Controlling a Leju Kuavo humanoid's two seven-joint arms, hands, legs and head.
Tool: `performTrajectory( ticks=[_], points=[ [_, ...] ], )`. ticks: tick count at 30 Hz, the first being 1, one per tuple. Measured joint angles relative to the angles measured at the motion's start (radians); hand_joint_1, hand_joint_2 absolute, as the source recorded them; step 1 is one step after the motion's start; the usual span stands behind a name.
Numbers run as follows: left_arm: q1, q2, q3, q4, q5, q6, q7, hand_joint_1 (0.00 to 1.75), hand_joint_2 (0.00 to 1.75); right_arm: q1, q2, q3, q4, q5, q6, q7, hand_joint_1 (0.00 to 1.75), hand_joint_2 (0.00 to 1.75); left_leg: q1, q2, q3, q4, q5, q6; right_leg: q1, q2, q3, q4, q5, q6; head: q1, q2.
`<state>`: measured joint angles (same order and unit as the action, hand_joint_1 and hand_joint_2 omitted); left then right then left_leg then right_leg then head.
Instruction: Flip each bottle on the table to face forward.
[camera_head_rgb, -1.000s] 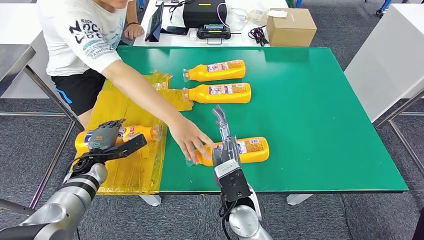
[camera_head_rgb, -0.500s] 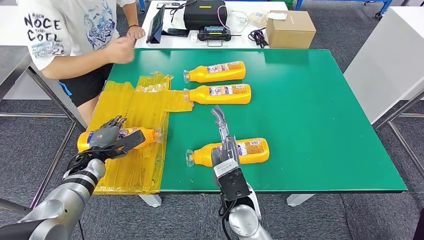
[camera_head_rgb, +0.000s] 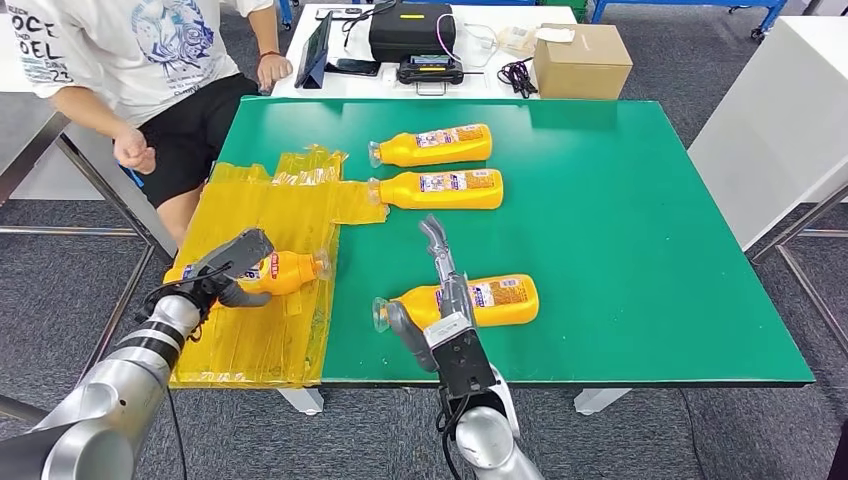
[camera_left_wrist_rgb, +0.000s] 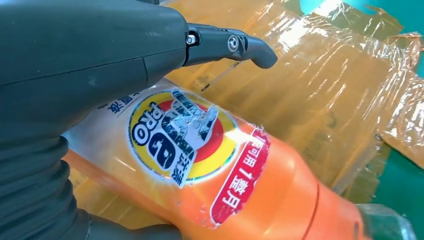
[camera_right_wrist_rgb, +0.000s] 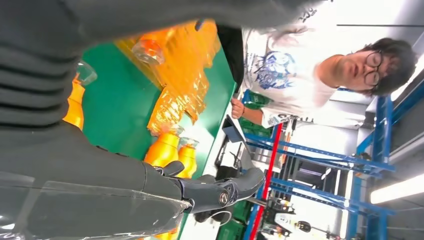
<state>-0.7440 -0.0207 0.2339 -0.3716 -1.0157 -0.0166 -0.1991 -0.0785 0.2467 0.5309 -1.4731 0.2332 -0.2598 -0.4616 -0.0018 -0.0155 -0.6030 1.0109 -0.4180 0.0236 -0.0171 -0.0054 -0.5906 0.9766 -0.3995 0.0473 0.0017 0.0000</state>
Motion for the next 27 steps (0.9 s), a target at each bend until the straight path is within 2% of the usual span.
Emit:
performTrajectory(
  ticks=[15, 24, 26, 27],
  points=[
    [-0.003, -0.003, 0.020, 0.000, 0.023, -0.026, -0.005, 0.00, 1.75, -0.005, 0.004, -0.008, 0.026, -0.004, 0.000, 0.001, 0.00, 1.75, 0.000, 0.000, 0.000, 0.000, 0.000, 0.000, 0.000, 0.000, 0.000, 0.000, 0.000, 0.000, 0.000, 0.000],
    [-0.005, -0.006, 0.061, -0.003, 0.177, -0.169, -0.062, 0.00, 1.75, -0.011, 0.012, -0.021, 0.044, -0.028, -0.010, -0.003, 0.00, 1.75, 0.000, 0.000, 0.000, 0.000, 0.000, 0.000, 0.000, 0.000, 0.000, 0.000, 0.000, 0.000, 0.000, 0.000],
    [-0.002, -0.007, 0.063, -0.007, 0.199, -0.160, -0.095, 0.00, 1.75, -0.014, 0.013, -0.023, 0.050, -0.034, -0.010, -0.003, 0.00, 1.75, 0.000, 0.000, 0.000, 0.000, 0.000, 0.000, 0.000, 0.000, -0.001, 0.000, 0.000, 0.000, 0.000, 0.000],
    [0.006, -0.010, 0.063, -0.015, 0.211, -0.120, -0.139, 0.00, 1.75, -0.015, 0.013, -0.023, 0.053, -0.038, -0.010, -0.004, 0.00, 1.75, 0.000, 0.000, -0.001, 0.000, 0.000, 0.000, 0.000, 0.000, -0.001, 0.000, 0.000, 0.000, 0.000, 0.000]
  ],
)
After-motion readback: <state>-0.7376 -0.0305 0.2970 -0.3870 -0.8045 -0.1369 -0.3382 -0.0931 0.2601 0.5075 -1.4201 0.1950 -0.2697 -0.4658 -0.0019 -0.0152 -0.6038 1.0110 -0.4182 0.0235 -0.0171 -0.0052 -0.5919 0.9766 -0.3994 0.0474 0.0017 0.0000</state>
